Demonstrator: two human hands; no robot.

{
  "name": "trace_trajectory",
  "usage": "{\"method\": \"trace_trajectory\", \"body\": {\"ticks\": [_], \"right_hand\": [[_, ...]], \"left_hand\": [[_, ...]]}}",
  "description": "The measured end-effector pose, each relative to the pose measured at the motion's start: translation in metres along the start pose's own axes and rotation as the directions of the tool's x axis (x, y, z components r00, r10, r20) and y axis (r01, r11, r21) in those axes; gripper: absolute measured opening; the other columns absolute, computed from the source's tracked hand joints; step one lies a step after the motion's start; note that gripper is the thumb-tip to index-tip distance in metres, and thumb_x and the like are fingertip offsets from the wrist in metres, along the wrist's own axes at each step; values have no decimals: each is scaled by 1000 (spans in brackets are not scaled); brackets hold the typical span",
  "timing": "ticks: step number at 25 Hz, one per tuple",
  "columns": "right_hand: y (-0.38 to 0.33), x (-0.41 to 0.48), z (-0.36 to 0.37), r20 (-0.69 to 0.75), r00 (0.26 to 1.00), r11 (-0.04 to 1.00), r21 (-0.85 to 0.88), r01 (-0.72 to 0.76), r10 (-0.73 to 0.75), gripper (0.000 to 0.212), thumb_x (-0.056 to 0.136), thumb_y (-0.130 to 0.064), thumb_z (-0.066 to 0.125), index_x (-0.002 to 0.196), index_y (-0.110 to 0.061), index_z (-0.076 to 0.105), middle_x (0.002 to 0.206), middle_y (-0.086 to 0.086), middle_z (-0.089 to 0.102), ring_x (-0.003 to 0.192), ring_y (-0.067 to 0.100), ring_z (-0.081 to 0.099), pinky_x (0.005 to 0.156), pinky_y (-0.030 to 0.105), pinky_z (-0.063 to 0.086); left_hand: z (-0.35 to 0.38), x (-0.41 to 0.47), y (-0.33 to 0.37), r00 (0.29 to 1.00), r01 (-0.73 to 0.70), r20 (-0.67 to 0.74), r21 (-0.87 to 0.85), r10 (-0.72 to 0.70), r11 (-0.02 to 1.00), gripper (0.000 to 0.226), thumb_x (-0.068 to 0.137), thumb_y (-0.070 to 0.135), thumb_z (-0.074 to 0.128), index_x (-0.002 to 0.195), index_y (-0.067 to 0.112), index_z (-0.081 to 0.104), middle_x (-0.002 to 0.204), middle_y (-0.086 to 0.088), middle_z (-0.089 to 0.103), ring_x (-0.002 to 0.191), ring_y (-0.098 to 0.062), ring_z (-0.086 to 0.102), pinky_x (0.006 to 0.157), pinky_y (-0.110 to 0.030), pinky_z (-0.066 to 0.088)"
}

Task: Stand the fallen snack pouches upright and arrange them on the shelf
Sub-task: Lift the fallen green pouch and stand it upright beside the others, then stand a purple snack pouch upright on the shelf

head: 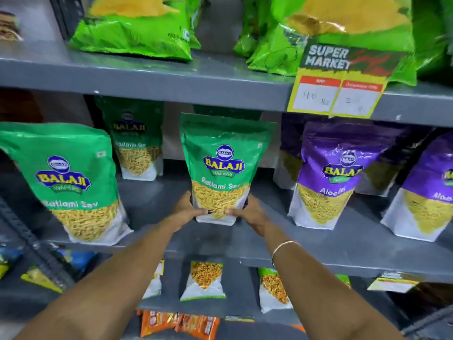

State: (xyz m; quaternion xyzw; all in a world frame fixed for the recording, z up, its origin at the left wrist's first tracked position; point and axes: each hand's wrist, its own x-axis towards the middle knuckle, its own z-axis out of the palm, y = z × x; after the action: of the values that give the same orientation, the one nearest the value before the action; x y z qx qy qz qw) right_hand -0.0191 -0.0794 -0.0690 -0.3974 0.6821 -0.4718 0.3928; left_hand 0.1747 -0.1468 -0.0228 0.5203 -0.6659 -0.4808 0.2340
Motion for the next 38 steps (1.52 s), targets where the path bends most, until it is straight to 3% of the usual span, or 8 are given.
{"method": "trace_trajectory", "body": {"ticks": [4,11,17,20,25,33,35,38], "right_hand": [[-28,-44,0,-29,999,998,-57,-31,30,78,54,-25,86,123,-11,53,128,10,61,116,28,57,101,43,47],[-33,-99,2,-19,1000,997,-71,-21,20,66,69,-10,78,128,-5,49,129,10,58,116,21,53,92,27,41],[-35,-119,9,-41,999,999,-45,-17,15,62,70,-8,77,126,-3,50,129,12,59,104,14,51,72,10,45],[-36,-119,11,-44,999,999,-48,-22,20,62,71,-9,76,127,-4,49,130,12,58,106,14,50,85,21,39],[-33,-115,10,-11,999,997,-65,-33,32,64,69,-12,78,127,-3,50,131,13,59,122,27,54,91,26,41],[-34,-115,10,16,998,997,-47,-63,64,69,71,-9,76,131,-4,42,135,13,54,126,29,50,95,29,42],[-33,-118,3,-17,995,993,-59,-99,98,83,71,-12,77,139,-6,30,139,14,47,129,29,46,97,31,41],[-25,-122,-23,-167,977,980,-127,-156,134,93,70,-17,79,143,-4,23,137,16,44,127,29,47,95,31,42]], "left_hand": [[4,-24,-3,1000,11,-4,7,-11,1000,55,67,4,78,116,4,54,122,-20,63,110,-32,61,96,-45,50],[2,-75,-1,1000,0,18,129,-3,992,53,74,13,74,119,0,52,113,-13,62,113,-28,56,74,-21,36],[-7,-83,-6,997,-49,58,141,41,989,57,70,16,78,120,4,53,126,-15,62,115,-29,57,86,-30,44],[-9,-85,-6,996,-67,75,147,57,987,58,71,16,77,122,4,52,128,-14,60,117,-28,56,83,-26,41],[-10,-83,-10,994,-80,84,150,68,985,59,71,18,77,122,3,51,128,-16,60,116,-30,55,89,-32,45],[-17,-82,-11,986,-70,163,219,35,973,76,69,22,78,132,6,38,140,-12,48,128,-28,46,99,-34,41],[-26,-77,-11,977,-35,202,467,-68,884,81,68,32,78,132,5,36,140,-13,46,129,-29,45,100,-36,41],[-29,-78,10,900,-93,281,871,-333,483,40,79,42,65,103,12,54,96,-5,62,96,-22,63,77,-30,47]]}}
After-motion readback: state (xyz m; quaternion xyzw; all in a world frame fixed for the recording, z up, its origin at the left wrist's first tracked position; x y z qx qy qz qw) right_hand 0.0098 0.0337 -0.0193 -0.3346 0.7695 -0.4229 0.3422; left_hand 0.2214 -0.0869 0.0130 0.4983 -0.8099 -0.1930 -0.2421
